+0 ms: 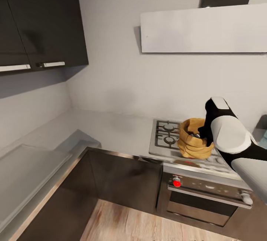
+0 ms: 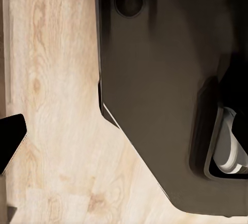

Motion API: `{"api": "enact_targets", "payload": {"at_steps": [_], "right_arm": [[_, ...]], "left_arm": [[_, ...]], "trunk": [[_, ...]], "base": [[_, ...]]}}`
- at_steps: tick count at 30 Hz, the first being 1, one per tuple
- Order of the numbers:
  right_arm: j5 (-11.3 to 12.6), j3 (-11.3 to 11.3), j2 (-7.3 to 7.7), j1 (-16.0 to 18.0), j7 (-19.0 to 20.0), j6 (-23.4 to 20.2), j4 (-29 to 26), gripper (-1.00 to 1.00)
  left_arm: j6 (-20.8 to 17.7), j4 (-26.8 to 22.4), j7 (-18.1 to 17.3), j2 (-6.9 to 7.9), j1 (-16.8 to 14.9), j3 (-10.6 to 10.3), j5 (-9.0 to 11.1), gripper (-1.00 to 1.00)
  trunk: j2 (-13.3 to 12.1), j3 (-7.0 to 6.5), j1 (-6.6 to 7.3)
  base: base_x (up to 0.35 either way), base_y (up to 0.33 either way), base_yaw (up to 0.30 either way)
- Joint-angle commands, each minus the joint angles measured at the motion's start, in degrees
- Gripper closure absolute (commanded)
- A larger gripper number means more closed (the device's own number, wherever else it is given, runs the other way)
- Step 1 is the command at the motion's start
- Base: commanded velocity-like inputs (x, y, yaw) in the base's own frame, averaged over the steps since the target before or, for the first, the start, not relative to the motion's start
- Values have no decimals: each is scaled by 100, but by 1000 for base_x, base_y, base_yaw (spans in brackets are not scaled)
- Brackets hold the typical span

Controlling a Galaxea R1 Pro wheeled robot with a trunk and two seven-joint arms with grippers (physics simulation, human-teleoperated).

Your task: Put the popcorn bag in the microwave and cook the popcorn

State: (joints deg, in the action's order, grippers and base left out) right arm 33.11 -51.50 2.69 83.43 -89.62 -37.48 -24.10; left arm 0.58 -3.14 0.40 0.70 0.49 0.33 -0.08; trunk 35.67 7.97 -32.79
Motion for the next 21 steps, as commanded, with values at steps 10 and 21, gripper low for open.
{"api": "enact_targets", "payload": {"at_steps": [10, 21], "right_arm": [[28, -9, -2, 6, -38, -189, -6, 100], [29, -9, -2, 5, -38, -190, -5, 100]], "left_arm": [[10, -12, 4, 0, 4, 2, -1, -100], [12, -12, 4, 0, 4, 2, -1, -100]], "trunk": [[8, -11, -2], [8, -33, -2]], "base": [[0, 0, -289], [0, 56, -289]]}}
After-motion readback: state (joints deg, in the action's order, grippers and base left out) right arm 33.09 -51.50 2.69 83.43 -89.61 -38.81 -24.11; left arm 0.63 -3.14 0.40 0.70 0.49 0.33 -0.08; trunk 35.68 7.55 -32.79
